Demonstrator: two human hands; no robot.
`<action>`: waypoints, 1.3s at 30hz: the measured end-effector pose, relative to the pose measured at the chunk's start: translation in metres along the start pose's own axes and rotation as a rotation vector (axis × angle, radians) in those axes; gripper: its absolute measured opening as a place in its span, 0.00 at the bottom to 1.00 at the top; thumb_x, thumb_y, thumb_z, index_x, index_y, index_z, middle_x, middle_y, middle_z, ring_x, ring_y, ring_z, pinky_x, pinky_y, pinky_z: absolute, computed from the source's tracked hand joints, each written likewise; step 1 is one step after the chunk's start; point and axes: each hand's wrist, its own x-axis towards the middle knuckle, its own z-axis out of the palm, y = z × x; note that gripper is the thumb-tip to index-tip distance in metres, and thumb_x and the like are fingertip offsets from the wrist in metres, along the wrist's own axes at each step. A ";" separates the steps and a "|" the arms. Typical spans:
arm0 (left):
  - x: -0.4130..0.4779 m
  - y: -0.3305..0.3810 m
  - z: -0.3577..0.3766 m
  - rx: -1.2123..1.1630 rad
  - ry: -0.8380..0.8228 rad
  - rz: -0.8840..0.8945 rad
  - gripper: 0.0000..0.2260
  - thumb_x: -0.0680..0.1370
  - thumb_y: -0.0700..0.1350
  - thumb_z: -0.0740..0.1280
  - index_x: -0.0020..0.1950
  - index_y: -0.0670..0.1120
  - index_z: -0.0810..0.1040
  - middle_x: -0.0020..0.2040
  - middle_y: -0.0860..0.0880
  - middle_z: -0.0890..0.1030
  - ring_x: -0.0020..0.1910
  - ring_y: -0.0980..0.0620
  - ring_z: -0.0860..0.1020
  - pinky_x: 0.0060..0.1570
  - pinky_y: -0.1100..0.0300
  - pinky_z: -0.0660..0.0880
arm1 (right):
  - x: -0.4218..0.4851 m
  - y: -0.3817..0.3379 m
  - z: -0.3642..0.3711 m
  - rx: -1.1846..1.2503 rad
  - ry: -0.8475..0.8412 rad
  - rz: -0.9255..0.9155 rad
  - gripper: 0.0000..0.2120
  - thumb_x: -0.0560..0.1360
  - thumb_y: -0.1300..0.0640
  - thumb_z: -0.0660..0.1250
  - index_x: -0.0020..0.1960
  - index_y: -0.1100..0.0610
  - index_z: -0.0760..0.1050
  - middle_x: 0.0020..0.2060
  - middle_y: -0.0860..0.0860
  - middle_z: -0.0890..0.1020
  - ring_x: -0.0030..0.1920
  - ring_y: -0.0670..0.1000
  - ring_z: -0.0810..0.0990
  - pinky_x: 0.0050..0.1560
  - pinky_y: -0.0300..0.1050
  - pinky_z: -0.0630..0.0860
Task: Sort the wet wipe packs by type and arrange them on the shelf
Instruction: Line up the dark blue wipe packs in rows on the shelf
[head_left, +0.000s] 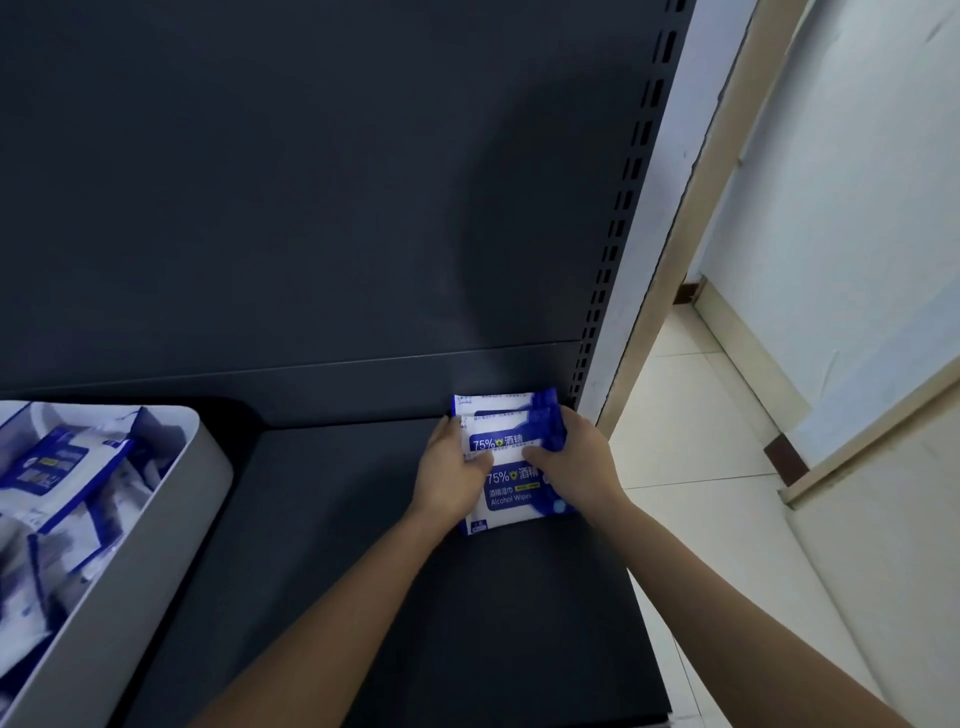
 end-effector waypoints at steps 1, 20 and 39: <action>-0.001 0.002 -0.001 -0.004 -0.004 -0.003 0.11 0.77 0.38 0.65 0.59 0.46 0.72 0.59 0.47 0.76 0.52 0.52 0.79 0.53 0.53 0.78 | 0.000 0.000 0.000 -0.013 0.000 0.003 0.18 0.74 0.56 0.70 0.61 0.55 0.69 0.57 0.51 0.79 0.48 0.45 0.76 0.38 0.33 0.71; -0.009 0.003 0.017 -0.105 -0.013 0.008 0.28 0.77 0.42 0.67 0.75 0.50 0.61 0.67 0.50 0.73 0.58 0.52 0.78 0.56 0.51 0.79 | -0.014 0.018 -0.005 0.048 0.024 -0.042 0.32 0.76 0.56 0.68 0.75 0.51 0.56 0.68 0.50 0.71 0.63 0.50 0.74 0.52 0.47 0.80; -0.040 0.016 -0.041 0.376 -0.015 0.259 0.17 0.76 0.43 0.70 0.64 0.44 0.76 0.63 0.48 0.75 0.65 0.53 0.70 0.55 0.72 0.61 | -0.041 -0.020 -0.008 -0.516 0.085 -0.214 0.30 0.75 0.54 0.69 0.73 0.56 0.62 0.74 0.56 0.60 0.74 0.57 0.59 0.71 0.53 0.63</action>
